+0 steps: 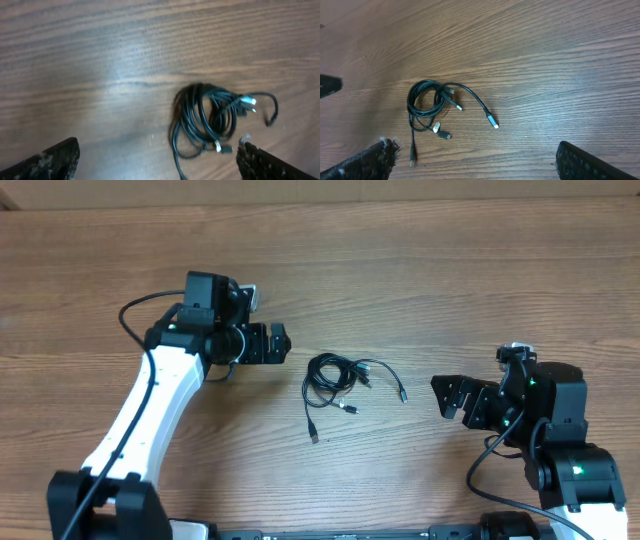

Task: Untangle cables
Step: 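Reach the left gripper to the black cable bundle and grasp it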

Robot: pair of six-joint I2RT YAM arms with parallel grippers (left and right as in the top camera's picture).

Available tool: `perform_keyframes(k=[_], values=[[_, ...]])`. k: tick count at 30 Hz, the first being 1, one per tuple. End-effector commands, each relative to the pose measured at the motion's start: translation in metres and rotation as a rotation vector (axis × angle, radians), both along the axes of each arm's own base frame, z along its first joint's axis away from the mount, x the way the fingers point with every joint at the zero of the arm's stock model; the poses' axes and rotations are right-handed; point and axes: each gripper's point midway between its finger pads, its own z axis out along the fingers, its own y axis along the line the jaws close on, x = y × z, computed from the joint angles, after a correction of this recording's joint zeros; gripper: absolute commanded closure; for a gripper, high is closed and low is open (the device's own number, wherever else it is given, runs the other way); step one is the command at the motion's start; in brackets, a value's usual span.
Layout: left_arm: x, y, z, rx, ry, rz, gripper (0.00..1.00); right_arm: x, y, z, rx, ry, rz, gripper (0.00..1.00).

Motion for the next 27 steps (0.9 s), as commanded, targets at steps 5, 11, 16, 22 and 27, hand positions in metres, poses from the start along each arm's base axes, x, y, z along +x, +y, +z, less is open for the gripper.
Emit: perform_keyframes(k=[5,11,16,22,27], values=[[0.013,-0.022,-0.039,0.11,0.022,-0.05,0.0,0.005,0.0,0.016,0.01,-0.043,-0.001,0.0],[0.002,-0.062,-0.078,0.164,0.042,-0.249,0.03,0.005,0.0,0.016,0.01,-0.042,-0.001,0.0],[-0.002,-0.077,-0.101,0.191,0.055,-0.307,0.16,0.005,0.0,0.016,0.009,-0.042,-0.001,0.0],[-0.005,-0.08,-0.107,0.194,0.07,-0.315,0.64,0.005,0.0,0.016,0.009,-0.042,-0.001,0.0],[-0.005,-0.084,-0.1,0.167,0.095,-0.293,0.94,0.005,0.0,0.016,0.009,-0.043,-0.001,0.0]])
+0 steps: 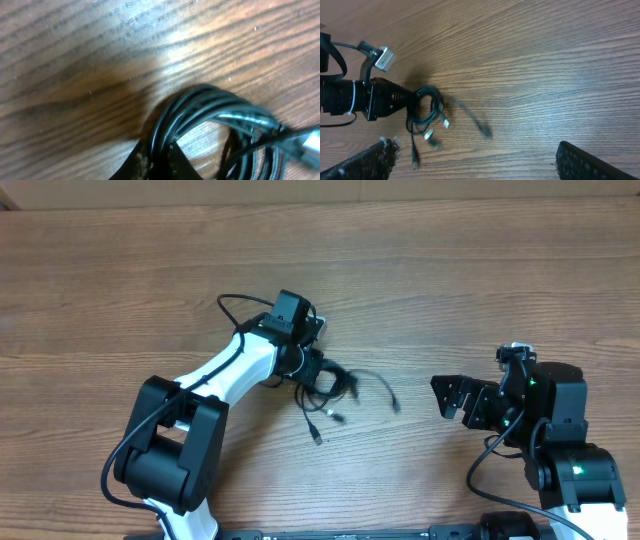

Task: Untangle cables
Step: 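Reach the left gripper to the black cable bundle and grasp it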

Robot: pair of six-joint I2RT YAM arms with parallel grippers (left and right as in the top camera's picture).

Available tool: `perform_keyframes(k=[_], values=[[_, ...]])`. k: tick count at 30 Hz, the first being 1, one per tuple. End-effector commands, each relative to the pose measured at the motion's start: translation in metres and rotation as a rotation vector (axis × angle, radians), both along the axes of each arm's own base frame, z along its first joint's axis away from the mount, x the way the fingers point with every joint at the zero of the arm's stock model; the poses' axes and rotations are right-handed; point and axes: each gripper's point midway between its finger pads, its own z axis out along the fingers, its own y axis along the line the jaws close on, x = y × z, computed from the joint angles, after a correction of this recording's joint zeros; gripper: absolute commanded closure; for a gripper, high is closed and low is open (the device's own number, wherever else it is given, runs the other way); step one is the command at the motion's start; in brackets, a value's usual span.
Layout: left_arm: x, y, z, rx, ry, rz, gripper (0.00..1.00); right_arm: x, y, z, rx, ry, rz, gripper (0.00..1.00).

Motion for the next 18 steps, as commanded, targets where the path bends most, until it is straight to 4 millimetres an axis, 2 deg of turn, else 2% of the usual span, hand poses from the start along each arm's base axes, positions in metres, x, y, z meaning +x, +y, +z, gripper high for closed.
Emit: perform_keyframes(k=[1,7,10,13,18], values=[[0.008,-0.01,0.012,-0.033,-0.001,0.004,0.96,0.006,0.0,0.016,0.008,-0.045,-0.003,0.0],[0.021,-0.026,0.046,-0.089,-0.013,-0.018,0.96,0.016,0.0,0.021,0.009,-0.081,-0.002,0.0],[0.022,-0.04,0.067,-0.149,0.0,-0.048,0.96,0.022,0.007,0.021,0.034,-0.085,0.026,0.0],[0.015,-0.062,0.089,-0.225,0.004,-0.146,0.96,0.027,0.023,0.015,0.103,-0.049,0.095,0.0],[-0.005,-0.092,0.1,-0.238,-0.008,-0.281,0.96,0.035,0.033,-0.01,0.153,0.057,0.139,0.04]])
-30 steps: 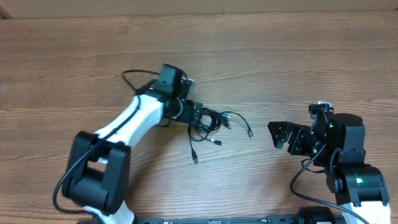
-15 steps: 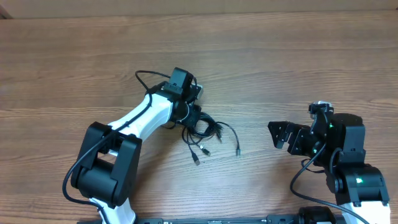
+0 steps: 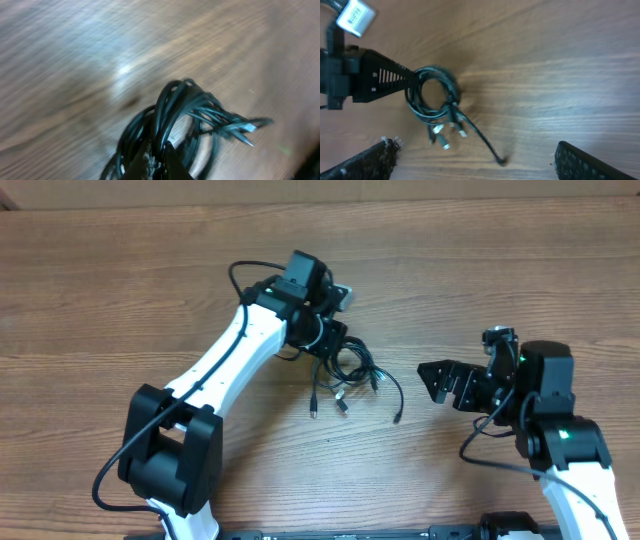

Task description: Untangle cables

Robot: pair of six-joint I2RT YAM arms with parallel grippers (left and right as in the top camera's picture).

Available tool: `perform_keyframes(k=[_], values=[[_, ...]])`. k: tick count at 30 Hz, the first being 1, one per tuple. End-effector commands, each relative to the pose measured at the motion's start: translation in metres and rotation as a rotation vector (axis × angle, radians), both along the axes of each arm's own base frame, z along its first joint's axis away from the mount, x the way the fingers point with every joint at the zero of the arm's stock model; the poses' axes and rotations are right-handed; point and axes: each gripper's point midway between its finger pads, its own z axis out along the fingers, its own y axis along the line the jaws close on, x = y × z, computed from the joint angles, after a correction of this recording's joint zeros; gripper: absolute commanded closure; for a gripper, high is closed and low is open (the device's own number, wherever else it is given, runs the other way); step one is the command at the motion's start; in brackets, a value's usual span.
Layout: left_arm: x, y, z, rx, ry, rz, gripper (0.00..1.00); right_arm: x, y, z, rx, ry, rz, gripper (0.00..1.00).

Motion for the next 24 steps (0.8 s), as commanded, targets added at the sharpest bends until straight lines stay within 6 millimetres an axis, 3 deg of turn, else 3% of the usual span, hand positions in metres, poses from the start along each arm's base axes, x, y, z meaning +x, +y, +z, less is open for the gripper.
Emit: perform_keyframes(k=[1,5,9,15,24], values=[[-0.019,-0.037,0.013,-0.06,-0.026,-0.16,0.96,0.008,0.011,-0.003,0.049,0.041,0.045,0.05],[-0.035,-0.059,0.016,-0.071,-0.043,-0.234,0.96,0.009,0.02,-0.029,0.05,0.137,0.082,0.11],[-0.043,-0.071,0.021,-0.101,-0.038,-0.265,0.96,0.004,0.034,-0.04,0.046,0.173,0.149,0.17],[-0.057,-0.085,0.036,-0.225,0.022,-0.312,0.96,0.013,0.026,-0.052,-0.052,0.167,0.111,0.43],[-0.066,-0.091,0.043,-0.282,0.055,-0.337,0.96,0.014,0.023,-0.062,-0.082,0.186,0.115,0.5]])
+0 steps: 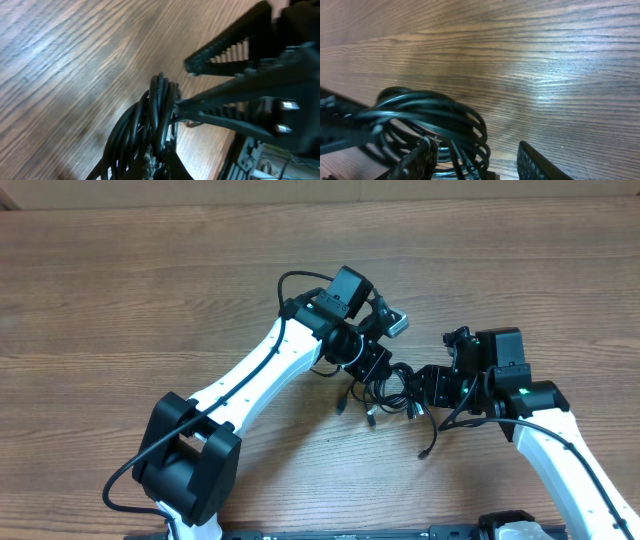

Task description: Untangle cables

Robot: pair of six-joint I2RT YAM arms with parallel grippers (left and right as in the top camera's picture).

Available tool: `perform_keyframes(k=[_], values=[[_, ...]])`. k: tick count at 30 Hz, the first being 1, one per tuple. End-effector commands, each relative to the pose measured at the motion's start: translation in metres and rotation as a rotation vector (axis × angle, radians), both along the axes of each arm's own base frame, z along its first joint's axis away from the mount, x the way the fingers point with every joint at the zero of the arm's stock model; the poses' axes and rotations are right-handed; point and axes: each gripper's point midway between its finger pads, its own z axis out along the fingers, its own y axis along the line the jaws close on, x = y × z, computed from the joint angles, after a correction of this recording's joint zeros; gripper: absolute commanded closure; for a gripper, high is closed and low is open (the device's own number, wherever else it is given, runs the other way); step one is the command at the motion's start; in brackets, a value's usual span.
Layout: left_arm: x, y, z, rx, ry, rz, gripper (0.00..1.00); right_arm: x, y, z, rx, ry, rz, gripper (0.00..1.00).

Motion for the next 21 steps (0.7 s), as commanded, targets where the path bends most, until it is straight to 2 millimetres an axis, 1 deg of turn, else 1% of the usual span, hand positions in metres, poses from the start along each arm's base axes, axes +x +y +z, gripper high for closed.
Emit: perform_keyframes(k=[1,4,7,10,13,18,21], values=[[-0.003,-0.012,0.016,-0.084,0.012,-0.045,0.96,0.01,0.0,0.008,-0.016,-0.034,0.006,0.5],[-0.003,-0.012,0.017,-0.09,0.016,-0.047,0.96,0.01,0.0,0.008,-0.016,-0.034,0.006,0.51],[-0.007,-0.015,0.02,-0.117,0.035,-0.06,0.95,0.011,0.0,0.008,-0.014,-0.04,0.005,0.57],[-0.011,-0.018,0.025,-0.146,0.055,-0.074,0.94,0.011,0.005,0.012,0.017,-0.047,0.022,0.58],[-0.012,-0.018,0.025,-0.147,0.057,-0.074,0.95,0.01,0.012,0.016,0.053,-0.055,0.047,0.58],[-0.017,-0.022,0.032,-0.195,0.088,-0.096,0.95,0.005,0.023,0.021,0.097,-0.078,0.132,0.6],[-0.02,-0.024,0.037,-0.224,0.104,-0.109,0.96,0.006,0.023,0.022,0.092,-0.093,0.144,0.62]])
